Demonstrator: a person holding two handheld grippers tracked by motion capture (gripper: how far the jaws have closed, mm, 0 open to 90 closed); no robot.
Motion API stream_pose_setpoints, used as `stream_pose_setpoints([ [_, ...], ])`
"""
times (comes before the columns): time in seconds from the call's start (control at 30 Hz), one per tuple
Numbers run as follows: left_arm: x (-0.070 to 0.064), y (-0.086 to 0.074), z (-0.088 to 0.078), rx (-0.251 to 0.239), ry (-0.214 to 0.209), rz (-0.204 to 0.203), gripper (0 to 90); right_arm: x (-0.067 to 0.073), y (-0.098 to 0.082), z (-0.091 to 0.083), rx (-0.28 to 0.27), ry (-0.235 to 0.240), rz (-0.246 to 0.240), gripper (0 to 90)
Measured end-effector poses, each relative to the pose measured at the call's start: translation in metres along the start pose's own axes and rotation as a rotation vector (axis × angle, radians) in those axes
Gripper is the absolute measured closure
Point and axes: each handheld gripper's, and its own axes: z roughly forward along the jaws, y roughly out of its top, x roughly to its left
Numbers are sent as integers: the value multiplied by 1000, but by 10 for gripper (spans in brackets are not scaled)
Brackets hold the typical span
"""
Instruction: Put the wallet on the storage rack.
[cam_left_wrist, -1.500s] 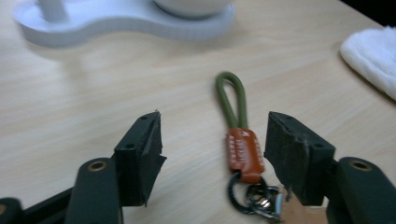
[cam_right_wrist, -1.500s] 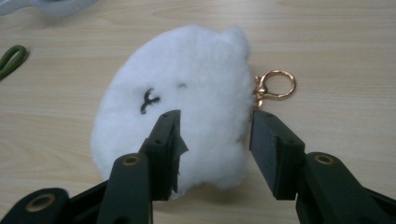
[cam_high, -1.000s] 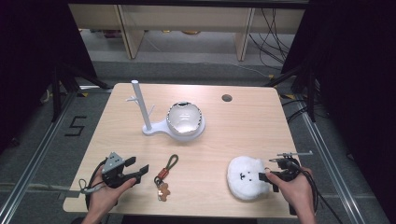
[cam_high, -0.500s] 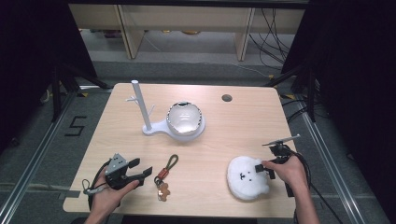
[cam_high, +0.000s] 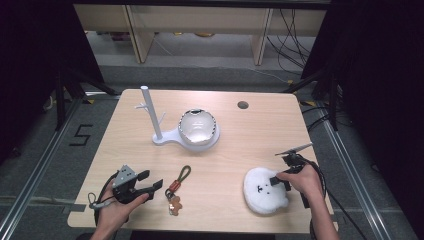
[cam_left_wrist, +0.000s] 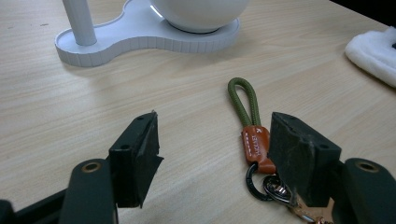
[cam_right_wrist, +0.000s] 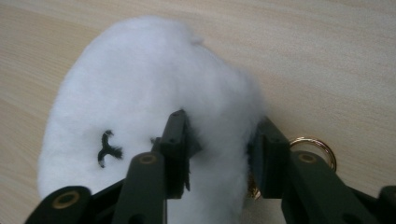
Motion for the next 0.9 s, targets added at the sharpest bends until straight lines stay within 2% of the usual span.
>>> stream_pose_setpoints([
  [0.1,0,0,0,1,0,2,330,1,0,-2,1,2,-3,744],
  [0.13,0,0,-1,4,6,6,331,1,0,-4,-9,8,-23,782],
  [0.17,0,0,-1,4,6,6,331,1,0,-4,-9,8,-23,782],
  [0.2,0,0,-1,2,4,4,331,5,-1,-8,-9,6,12,794],
  [0.23,0,0,-1,1,7,3,331,5,-2,-8,-29,11,-27,798],
  [0.27,0,0,-1,0,8,2,331,5,-2,-8,-29,11,-27,798],
  [0.3,0,0,-1,-2,9,1,331,7,-3,-11,-14,16,0,801],
  [0.37,1,0,-1,-4,7,1,331,10,-4,-14,-35,5,4,805],
  [0.43,2,-1,0,-9,0,-1,332,12,-5,-18,-55,21,5,807],
  [0.47,1,0,-1,-7,6,2,332,19,-7,-23,-58,57,50,809],
  [0.5,1,0,-1,-7,6,2,332,19,-7,-23,-58,57,50,809],
  [0.53,1,0,-1,-6,6,2,332,16,-7,-26,-88,53,-11,811],
  [0.63,1,-1,0,-6,6,3,332,18,-8,-29,-112,60,-27,813],
  [0.67,1,-1,0,-4,6,4,332,19,-8,-32,-157,83,-67,814],
  [0.73,1,-1,0,-6,7,4,332,22,-8,-36,-165,71,-59,815],
  [0.9,1,-1,-1,-9,10,2,332,26,-7,-44,-206,82,-74,816],
])
